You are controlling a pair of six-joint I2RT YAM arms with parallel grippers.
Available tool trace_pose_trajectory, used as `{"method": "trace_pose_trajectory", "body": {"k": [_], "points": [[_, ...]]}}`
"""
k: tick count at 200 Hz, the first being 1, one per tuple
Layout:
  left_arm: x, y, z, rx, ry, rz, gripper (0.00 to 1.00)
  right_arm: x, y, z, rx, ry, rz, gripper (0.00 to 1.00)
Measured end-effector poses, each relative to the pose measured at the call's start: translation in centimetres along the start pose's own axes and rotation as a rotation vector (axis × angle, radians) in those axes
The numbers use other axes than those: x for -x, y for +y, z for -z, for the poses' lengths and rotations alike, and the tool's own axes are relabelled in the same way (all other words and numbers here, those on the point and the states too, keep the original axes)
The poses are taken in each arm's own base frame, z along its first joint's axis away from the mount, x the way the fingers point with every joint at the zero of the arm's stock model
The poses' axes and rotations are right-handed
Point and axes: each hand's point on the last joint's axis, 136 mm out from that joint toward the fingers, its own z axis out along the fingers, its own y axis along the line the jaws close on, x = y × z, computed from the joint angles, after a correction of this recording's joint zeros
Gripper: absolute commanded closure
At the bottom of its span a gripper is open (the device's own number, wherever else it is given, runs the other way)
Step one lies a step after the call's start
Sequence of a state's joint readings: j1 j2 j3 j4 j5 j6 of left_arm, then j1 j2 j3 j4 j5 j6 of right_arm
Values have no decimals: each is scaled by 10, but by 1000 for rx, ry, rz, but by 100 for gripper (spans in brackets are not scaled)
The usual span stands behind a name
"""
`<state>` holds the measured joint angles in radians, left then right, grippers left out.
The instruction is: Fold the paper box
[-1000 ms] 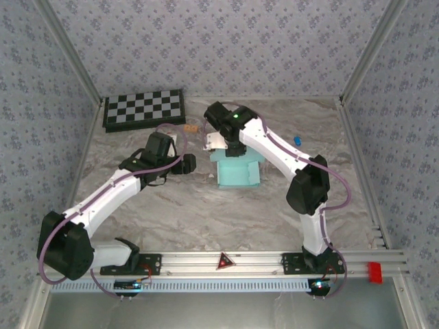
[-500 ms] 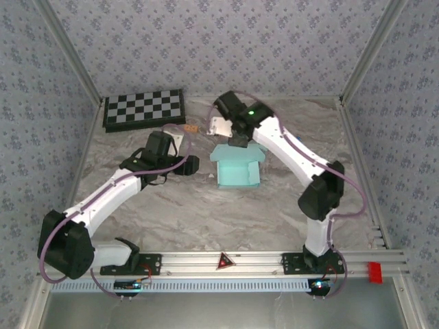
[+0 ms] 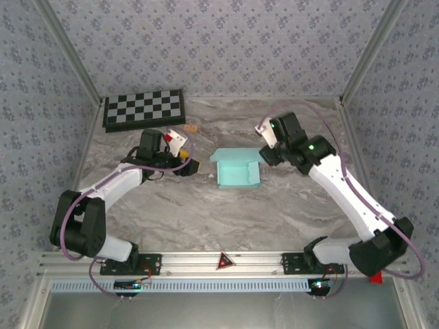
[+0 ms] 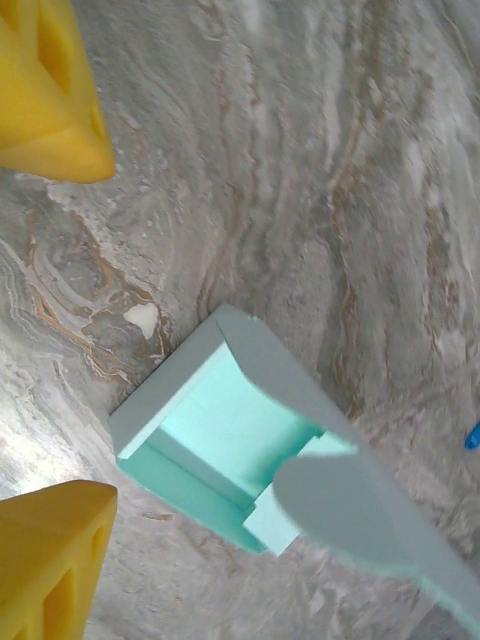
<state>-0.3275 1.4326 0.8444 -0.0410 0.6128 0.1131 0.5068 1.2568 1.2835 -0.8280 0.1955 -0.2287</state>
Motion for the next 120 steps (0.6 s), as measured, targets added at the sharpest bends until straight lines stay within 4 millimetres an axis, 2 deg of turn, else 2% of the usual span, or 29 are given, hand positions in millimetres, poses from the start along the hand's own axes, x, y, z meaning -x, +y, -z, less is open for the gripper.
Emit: {"method": "trace_pose_trajectory", "body": {"k": [33, 57, 92, 120], "points": [[8, -4, -7, -49, -47, -137, 29, -55, 2, -14, 12, 67, -224, 43], [7, -3, -20, -72, -60, -177, 36, -89, 4, -20, 12, 86, -359, 40], [-7, -4, -45, -120, -30, -162, 41, -106, 10, -21, 49, 23, -530, 40], [-4, -5, -55, -143, -44, -162, 48, -111, 22, -31, 113, -9, -614, 41]]}}
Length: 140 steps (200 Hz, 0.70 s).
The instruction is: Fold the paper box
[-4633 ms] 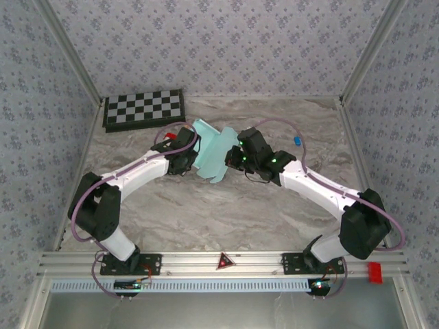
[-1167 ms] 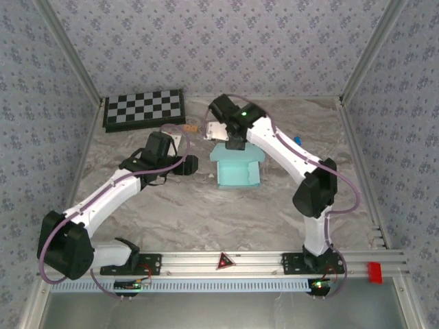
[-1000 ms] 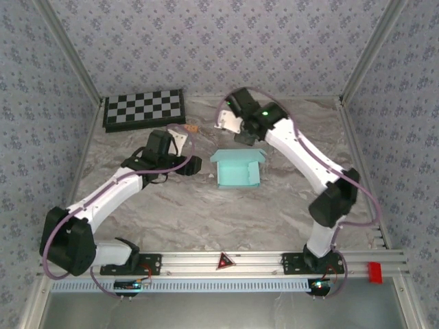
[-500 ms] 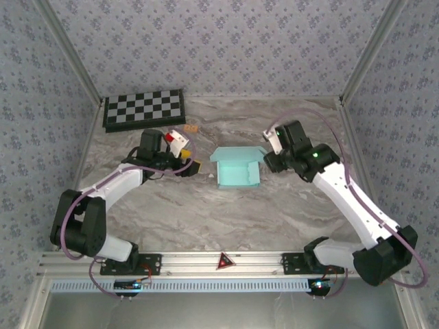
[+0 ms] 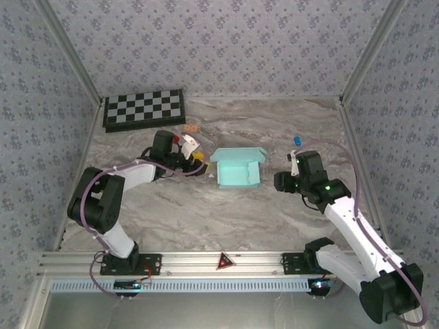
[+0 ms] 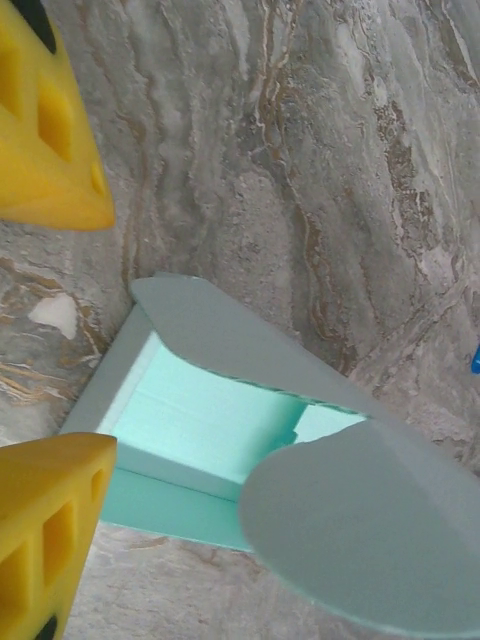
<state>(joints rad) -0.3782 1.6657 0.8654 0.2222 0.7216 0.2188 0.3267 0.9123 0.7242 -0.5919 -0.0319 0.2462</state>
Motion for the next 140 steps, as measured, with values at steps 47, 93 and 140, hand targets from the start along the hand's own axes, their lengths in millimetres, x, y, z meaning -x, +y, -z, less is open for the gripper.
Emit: {"method": "trace_pose_trajectory", "body": {"k": [47, 93, 140], "points": [[19, 5, -8, -17, -60, -42, 49, -8, 10, -14, 74, 0, -79, 41], [21, 5, -15, -44, -72, -53, 51, -3, 13, -19, 93, -8, -100, 41], [26, 0, -24, -82, -84, -59, 63, -8, 12, -28, 90, 26, -110, 41]]}}
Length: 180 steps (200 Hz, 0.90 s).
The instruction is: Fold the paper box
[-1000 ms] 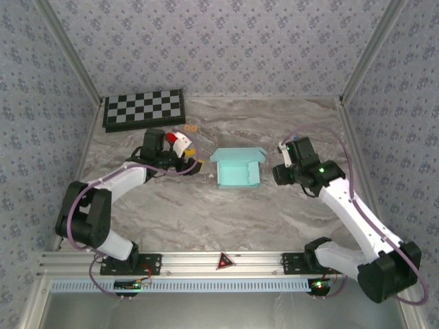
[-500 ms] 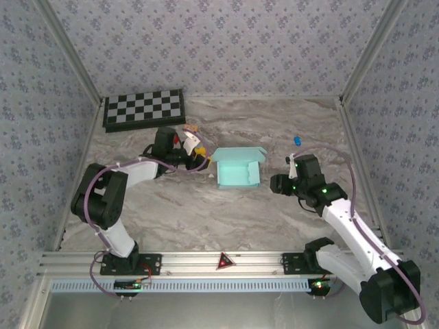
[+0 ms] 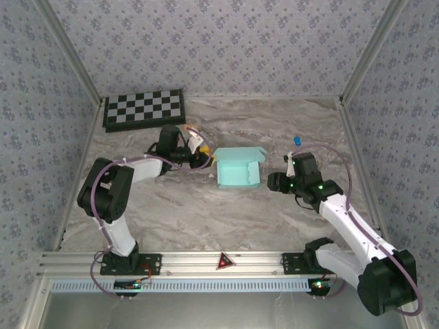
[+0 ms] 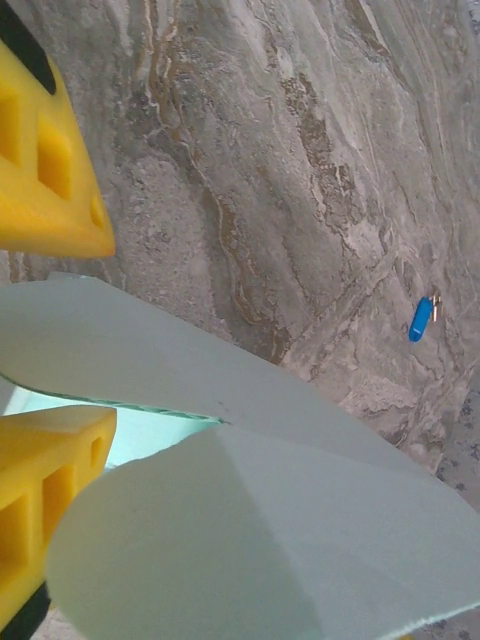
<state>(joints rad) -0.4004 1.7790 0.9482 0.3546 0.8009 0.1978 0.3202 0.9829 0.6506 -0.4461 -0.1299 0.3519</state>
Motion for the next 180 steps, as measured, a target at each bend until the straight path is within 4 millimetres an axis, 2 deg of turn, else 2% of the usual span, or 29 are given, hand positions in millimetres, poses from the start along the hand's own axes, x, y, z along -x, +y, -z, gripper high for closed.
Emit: {"method": "trace_pose_trajectory", "body": {"k": [26, 57, 97, 111, 160, 180], "points": [[3, 1, -2, -6, -12, 4, 68, -2, 0, -2, 2, 3, -4, 41], [6, 0, -2, -13, -21, 14, 80, -6, -1, -6, 0, 21, -7, 41], [8, 0, -2, -15, -29, 26, 85, -10, -3, -10, -2, 43, -15, 41], [8, 0, -2, -16, -29, 35, 91, -9, -2, -12, 3, 41, -19, 41], [9, 0, -3, -20, -25, 58, 100, -9, 0, -21, 22, 45, -42, 41], [9, -1, -3, -20, -25, 66, 100, -6, 2, -24, 31, 38, -50, 41]]}}
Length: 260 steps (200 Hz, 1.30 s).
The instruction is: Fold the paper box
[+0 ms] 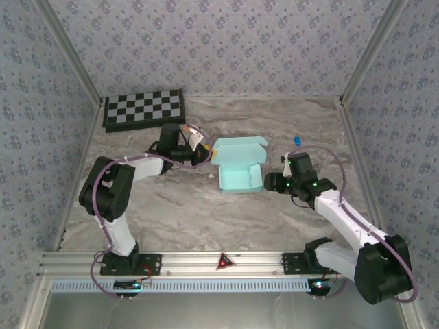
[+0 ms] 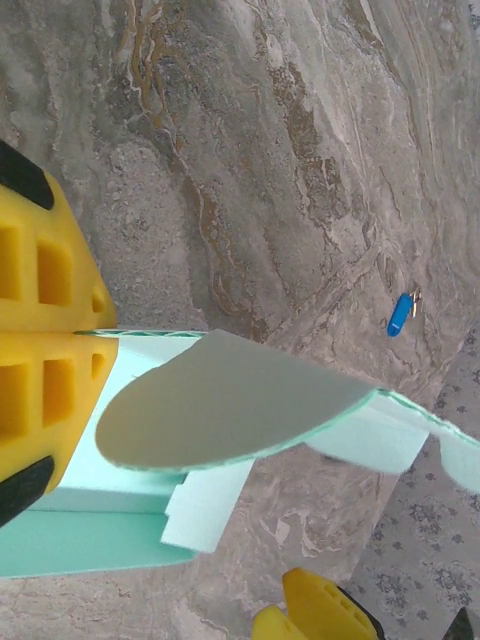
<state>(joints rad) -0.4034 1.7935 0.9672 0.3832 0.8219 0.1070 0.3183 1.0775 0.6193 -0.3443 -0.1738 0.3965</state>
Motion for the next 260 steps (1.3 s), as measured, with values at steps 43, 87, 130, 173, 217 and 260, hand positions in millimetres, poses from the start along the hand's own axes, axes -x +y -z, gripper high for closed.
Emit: {"method": "trace_pose_trajectory", "body": {"k": [43, 87, 130, 173, 217, 260], "points": [[-4, -6, 4, 58, 16, 13, 100, 6, 4, -6, 20, -16, -3, 41], [-3, -18, 15, 116, 28, 15, 100, 17, 9, -18, 62, -39, -3, 42], [-10, -14, 22, 171, 41, 81, 100, 27, 13, -38, 105, -54, -22, 45], [-21, -13, 27, 208, 44, 161, 100, 31, 15, -59, 146, -75, -45, 48], [-27, -14, 31, 226, 26, 223, 100, 31, 17, -77, 169, -73, -62, 50], [-24, -16, 36, 242, 8, 229, 100, 22, 23, -86, 182, -46, -48, 52]]}}
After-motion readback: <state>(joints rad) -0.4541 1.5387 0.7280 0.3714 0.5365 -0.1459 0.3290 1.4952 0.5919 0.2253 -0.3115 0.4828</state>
